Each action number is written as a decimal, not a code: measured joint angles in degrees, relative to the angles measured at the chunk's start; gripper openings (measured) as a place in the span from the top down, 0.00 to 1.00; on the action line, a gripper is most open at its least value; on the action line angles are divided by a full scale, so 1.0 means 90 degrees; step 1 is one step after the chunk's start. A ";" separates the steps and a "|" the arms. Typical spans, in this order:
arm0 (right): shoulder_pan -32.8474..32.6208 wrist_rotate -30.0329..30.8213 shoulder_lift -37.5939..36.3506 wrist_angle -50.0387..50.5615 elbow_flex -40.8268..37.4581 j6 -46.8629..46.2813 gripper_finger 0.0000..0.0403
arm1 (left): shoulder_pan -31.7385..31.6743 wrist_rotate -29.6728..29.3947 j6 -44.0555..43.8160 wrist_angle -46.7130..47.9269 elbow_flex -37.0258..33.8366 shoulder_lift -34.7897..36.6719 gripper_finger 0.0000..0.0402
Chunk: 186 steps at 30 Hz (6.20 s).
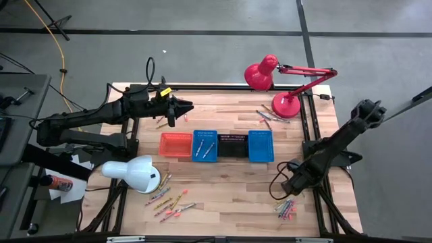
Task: Sort crayons
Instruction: Put the white crayon into the left blue bin
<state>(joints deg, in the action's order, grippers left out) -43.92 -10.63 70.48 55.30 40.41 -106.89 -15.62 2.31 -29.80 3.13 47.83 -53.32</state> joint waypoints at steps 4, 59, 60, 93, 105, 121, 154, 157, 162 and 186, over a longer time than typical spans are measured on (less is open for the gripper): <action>0.0118 0.1267 -0.0632 0.0838 0.0773 0.0687 0.99 | 0.0000 0.0001 0.0000 -0.0001 0.0000 0.0000 0.72; 0.5026 0.1069 0.3237 -0.9598 0.1368 0.9646 0.98 | 0.0872 0.0274 0.1326 -0.0327 -0.0005 0.0355 0.72; 0.5040 0.1124 0.3436 -0.9591 0.1458 0.9549 0.97 | 0.0872 0.0274 0.1326 -0.0325 -0.0005 0.0355 0.72; 0.5735 0.1365 0.0115 -0.4787 0.1518 1.0416 0.59 | 0.0865 -0.0262 0.1759 -0.0276 -0.0002 0.0355 0.72; 0.5447 0.2280 -0.1750 -0.6979 0.0038 0.9439 0.59 | 0.0865 -0.0663 0.1894 -0.0134 -0.0002 0.0352 0.72; 0.5447 0.2251 -0.1700 -0.7073 0.0036 0.9593 0.59 | 0.0865 -0.0661 0.0931 -0.0133 -0.0002 0.0352 0.72; 0.5452 0.2416 -0.1698 -0.6811 0.0046 0.9296 0.59 | -0.1728 -0.1518 -0.1517 0.2987 0.0767 -0.4241 0.72; 0.5452 0.2512 -0.1698 -0.6729 0.0046 0.9207 0.59 | -0.1836 -0.1551 -0.1694 0.2991 0.0767 -0.4528 0.72; 0.5452 0.2512 -0.1696 -0.6631 0.0012 0.9020 0.59 | -0.2036 -0.1524 -0.1956 0.3005 0.0767 -0.4797 0.72; 0.5452 0.2508 -0.1696 -0.6406 0.0002 0.9029 0.59 | -0.2457 -0.1158 -0.2183 0.2125 0.0792 -0.5523 0.72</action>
<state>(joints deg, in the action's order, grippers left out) 5.15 11.94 55.22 -2.35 40.42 -25.63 -37.73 -8.11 -49.45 22.25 54.96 -103.03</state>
